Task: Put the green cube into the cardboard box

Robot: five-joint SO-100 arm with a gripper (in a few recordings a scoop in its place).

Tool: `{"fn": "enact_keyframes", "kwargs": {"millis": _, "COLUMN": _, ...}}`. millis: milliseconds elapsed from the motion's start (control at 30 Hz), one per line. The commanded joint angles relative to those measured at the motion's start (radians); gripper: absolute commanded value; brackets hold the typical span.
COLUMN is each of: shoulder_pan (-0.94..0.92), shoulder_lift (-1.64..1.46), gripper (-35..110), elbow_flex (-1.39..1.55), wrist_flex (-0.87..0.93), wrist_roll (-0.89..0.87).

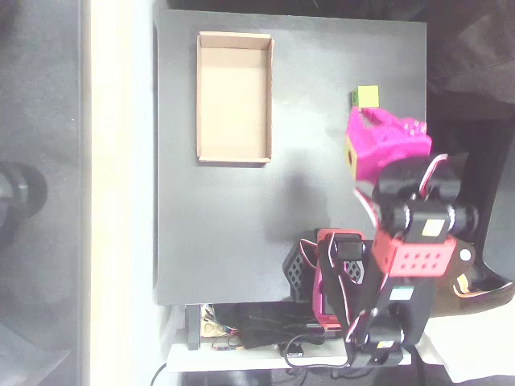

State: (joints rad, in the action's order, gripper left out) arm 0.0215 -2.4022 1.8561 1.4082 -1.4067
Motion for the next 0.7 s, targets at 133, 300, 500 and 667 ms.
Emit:
{"fn": "enact_keyframes", "kwargs": {"millis": 133, "shoulder_pan": -0.025, "shoulder_lift": 0.258, "gripper": 3, "elbow_flex": -0.356, "wrist_flex": 0.000, "wrist_roll": -0.012}}
{"fn": "enact_keyframes", "kwargs": {"millis": 300, "shoulder_pan": -0.081, "shoulder_lift": 0.442, "gripper": 3, "elbow_flex": -0.508, "wrist_flex": 0.000, "wrist_roll": 0.000}}
{"fn": "enact_keyframes", "kwargs": {"millis": 500, "shoulder_pan": -0.176, "shoulder_lift": 0.629, "gripper": 3, "elbow_flex": -0.607, "wrist_flex": 0.000, "wrist_roll": 0.002}}
{"fn": "enact_keyframes", "kwargs": {"millis": 667, "shoulder_pan": -0.255, "shoulder_lift": 0.750, "gripper": 3, "elbow_flex": -0.620, "wrist_flex": -0.002, "wrist_roll": 0.002}}
